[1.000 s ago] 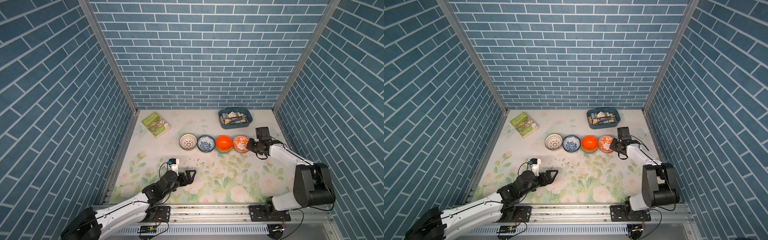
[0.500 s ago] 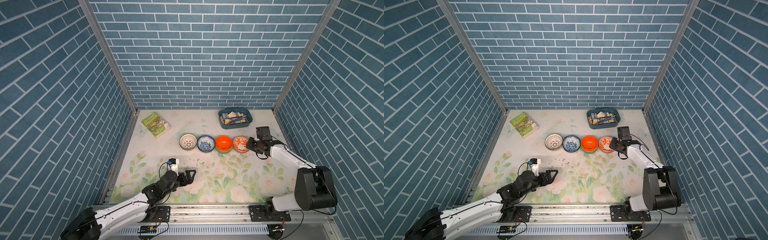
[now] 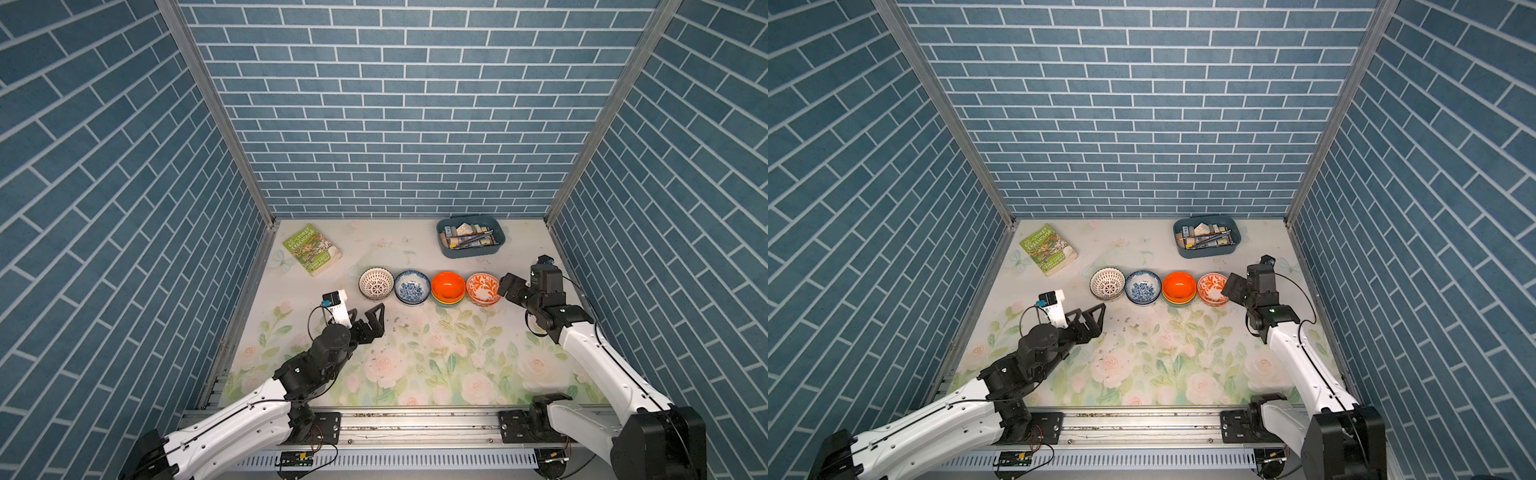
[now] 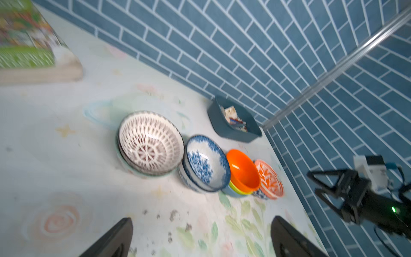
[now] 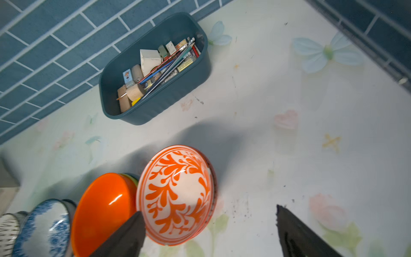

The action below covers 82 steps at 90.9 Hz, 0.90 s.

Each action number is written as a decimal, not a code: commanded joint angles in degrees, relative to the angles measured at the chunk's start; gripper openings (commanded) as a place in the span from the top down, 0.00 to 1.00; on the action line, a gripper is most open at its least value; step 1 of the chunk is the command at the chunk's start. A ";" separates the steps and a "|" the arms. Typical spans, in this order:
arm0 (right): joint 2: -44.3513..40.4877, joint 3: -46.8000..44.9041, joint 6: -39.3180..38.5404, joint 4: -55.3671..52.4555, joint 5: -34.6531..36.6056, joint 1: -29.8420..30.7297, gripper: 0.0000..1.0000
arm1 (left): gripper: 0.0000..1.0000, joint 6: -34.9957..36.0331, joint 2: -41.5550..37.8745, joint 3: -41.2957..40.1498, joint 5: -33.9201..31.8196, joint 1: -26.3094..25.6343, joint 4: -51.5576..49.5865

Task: Stack the bowls
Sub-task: Reset both arms

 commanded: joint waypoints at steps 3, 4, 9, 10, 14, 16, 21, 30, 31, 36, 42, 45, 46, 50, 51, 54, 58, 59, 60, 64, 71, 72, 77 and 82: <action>-4.30 -6.67 -4.48 12.12 8.51 0.21 0.00 | 0.00 11.70 2.59 1.14 -25.87 1.25 0.15; -4.85 -7.17 -4.75 13.28 8.87 0.25 0.00 | 0.00 12.71 2.89 1.02 -27.21 1.75 0.82; -7.58 -11.79 -7.07 19.35 10.51 0.25 0.00 | 0.00 19.27 4.11 -0.26 -28.46 5.48 5.53; -8.16 -12.67 -7.81 20.72 10.66 0.27 0.00 | 0.00 20.23 4.31 -0.47 -27.94 6.55 6.46; -10.48 -16.08 -9.87 26.25 11.79 0.35 0.00 | 0.00 21.83 4.85 -1.68 -24.85 11.72 8.57; -11.51 -17.68 -10.63 28.78 12.53 0.33 0.00 | 0.00 21.68 4.92 -2.43 -23.04 14.64 9.11; -13.68 -22.69 -12.49 35.75 13.95 0.30 0.00 | 0.00 19.87 4.89 -4.11 -20.42 21.50 10.26; -14.42 -29.13 -16.67 46.72 16.17 0.30 0.00 | 0.00 20.47 5.81 -7.42 -18.04 30.44 16.10; -14.18 -29.52 -17.05 47.55 16.57 0.29 0.00 | 0.00 20.48 6.12 -7.75 -17.72 31.29 16.84; -12.33 -29.75 -18.59 49.70 18.13 0.29 0.00 | 0.00 19.23 7.87 -8.05 -16.31 35.55 17.64; -10.17 -28.99 -21.50 50.71 18.83 0.37 0.00 | 0.00 19.66 11.47 -6.54 -15.24 37.88 18.25; -8.82 -28.95 -23.14 52.30 19.41 0.39 0.00 | 0.00 21.09 13.37 -5.71 -15.28 38.15 18.78; -8.43 -29.12 -23.40 52.89 19.64 0.38 0.00 | 0.00 21.93 13.99 -5.48 -15.19 38.18 19.37; -6.71 -30.05 -25.00 56.94 20.53 0.45 0.00 | 0.00 24.85 16.52 -4.50 -13.82 38.20 21.17; -5.82 -31.15 -25.60 59.22 20.76 0.40 0.00 | 0.00 25.57 17.10 -4.35 -13.59 38.20 21.66; -4.72 -32.02 -26.19 61.37 20.86 0.40 0.00 | 0.00 28.37 18.84 -4.58 -12.04 38.20 25.01; -2.64 -33.72 -27.17 65.40 20.60 0.44 0.00 | 0.00 31.07 20.75 -5.69 -11.25 38.24 29.87; -2.22 -34.10 -27.26 66.33 20.50 0.45 0.00 | 0.00 31.66 21.20 -6.13 -11.33 38.22 30.67; -0.96 -34.62 -27.73 68.38 20.20 0.39 0.00 | 0.00 32.18 21.64 -6.49 -11.42 38.30 32.08; 1.66 -35.87 -28.28 72.28 19.62 0.39 0.00 | 0.00 33.90 23.43 -8.02 -11.71 38.76 37.26; 3.75 -36.47 -28.86 76.73 18.93 0.69 0.00 | 0.00 34.88 26.53 -10.24 -11.29 40.19 44.87; 4.05 -36.57 -28.98 77.76 18.91 0.66 0.00 | 0.00 34.84 26.99 -10.65 -11.22 40.47 45.51; 6.20 -37.08 -29.80 81.60 19.50 0.70 0.00 | 0.00 34.81 28.78 -12.20 -10.21 41.39 51.06; 8.24 -36.72 -30.59 84.47 19.96 0.67 0.00 | 0.00 34.85 30.98 -12.69 -8.77 42.19 54.86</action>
